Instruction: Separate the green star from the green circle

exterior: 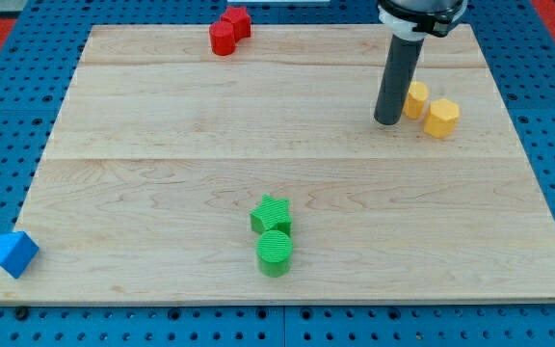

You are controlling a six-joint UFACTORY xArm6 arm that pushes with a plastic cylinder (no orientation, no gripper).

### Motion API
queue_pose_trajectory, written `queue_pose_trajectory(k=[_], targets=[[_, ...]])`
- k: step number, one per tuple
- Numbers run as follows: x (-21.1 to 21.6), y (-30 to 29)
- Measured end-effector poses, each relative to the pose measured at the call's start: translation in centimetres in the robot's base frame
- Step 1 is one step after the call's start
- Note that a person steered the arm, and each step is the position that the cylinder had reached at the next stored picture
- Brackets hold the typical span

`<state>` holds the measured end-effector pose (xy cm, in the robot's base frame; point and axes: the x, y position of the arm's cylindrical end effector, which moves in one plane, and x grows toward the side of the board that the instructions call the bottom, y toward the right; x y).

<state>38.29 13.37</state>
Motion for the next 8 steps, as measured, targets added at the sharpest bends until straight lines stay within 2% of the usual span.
queue_pose_trajectory(k=[1,2,3,4,5,6,8], targets=[[5.3,-0.1],[13.1,2.3],[20.9,0.6],[23.4,-6.1],[21.1,-14.1],[17.2,-14.5],[10.6,-19.1]])
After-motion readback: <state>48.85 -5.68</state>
